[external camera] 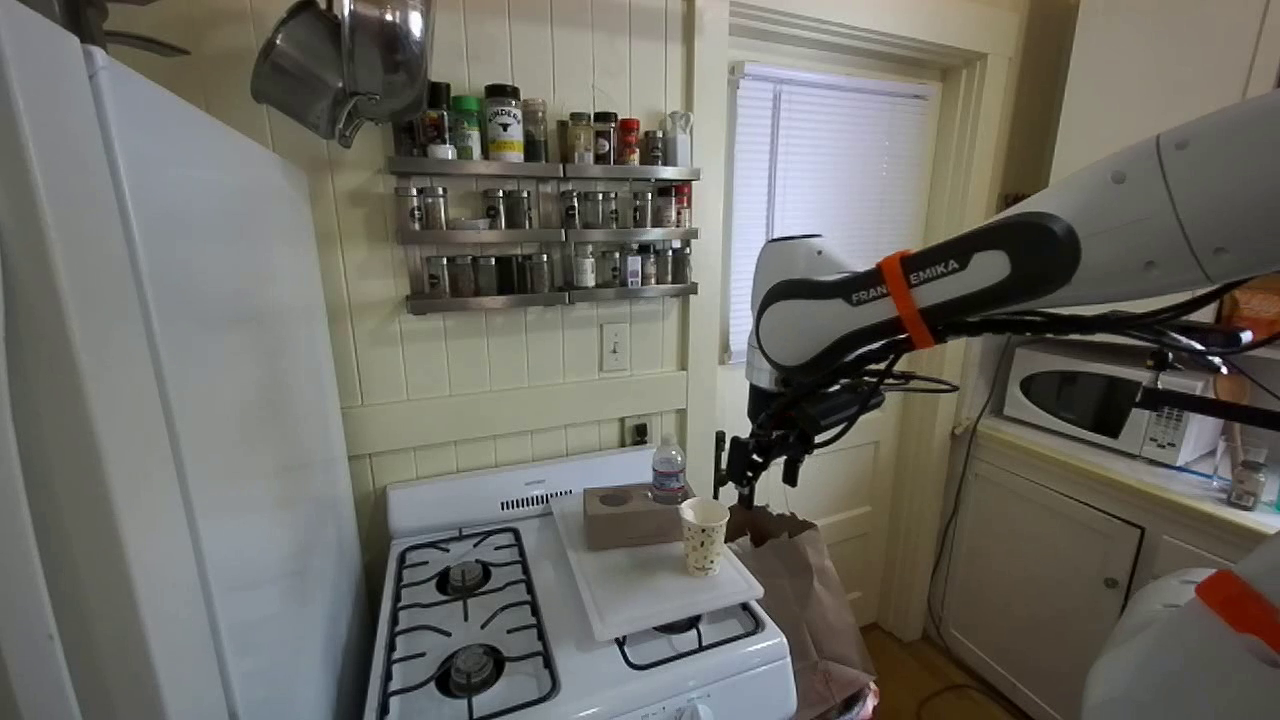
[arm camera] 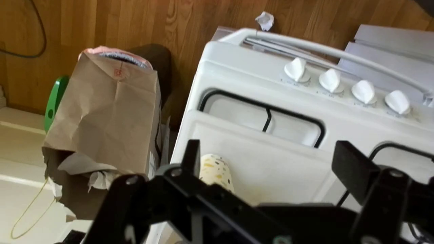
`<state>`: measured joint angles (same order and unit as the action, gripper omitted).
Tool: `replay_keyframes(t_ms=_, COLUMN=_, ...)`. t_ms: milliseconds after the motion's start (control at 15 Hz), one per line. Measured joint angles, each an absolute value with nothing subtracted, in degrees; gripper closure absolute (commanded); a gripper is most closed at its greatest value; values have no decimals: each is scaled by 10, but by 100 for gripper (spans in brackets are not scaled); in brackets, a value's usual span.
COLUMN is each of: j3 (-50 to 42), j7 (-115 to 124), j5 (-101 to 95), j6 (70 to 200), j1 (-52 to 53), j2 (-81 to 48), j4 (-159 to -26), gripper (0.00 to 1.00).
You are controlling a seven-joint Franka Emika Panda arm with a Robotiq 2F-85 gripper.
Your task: Move the empty bottle to the hole on the left
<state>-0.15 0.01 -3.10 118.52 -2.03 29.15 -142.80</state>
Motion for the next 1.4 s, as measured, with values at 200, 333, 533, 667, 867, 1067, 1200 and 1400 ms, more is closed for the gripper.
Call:
replay_keyframes(t_ms=200, j3=-1, j7=9, j5=-30, j6=1289, j1=-21, j2=240, j4=-1425, gripper=0)
replay_keyframes(t_ms=333, j3=-1, j7=10, j5=-30, j6=1296, j1=-21, j2=226, j4=-1422, gripper=0)
replay_keyframes(t_ms=533, j3=-1, j7=10, j5=-30, j6=1296, j1=-21, j2=232, j4=-1422, gripper=0)
replay_keyframes(t_ms=667, j3=-1, j7=13, j5=-31, j6=1297, j1=-22, j2=232, j4=-1421, gripper=0)
replay_keyframes(t_ms=867, j3=3, j7=76, j5=-50, j6=1356, j1=-41, j2=206, j4=-1406, gripper=0)
replay_keyframes(t_ms=1067, j3=7, j7=138, j5=-68, j6=1419, j1=-58, j2=137, j4=-1357, gripper=0)
replay_keyframes(t_ms=1200, j3=10, j7=183, j5=-89, j6=1437, j1=-62, j2=83, j4=-1315, gripper=0)
replay_keyframes(t_ms=1400, j3=9, j7=257, j5=-134, j6=1438, j1=-62, j2=4, j4=-1240, gripper=0)
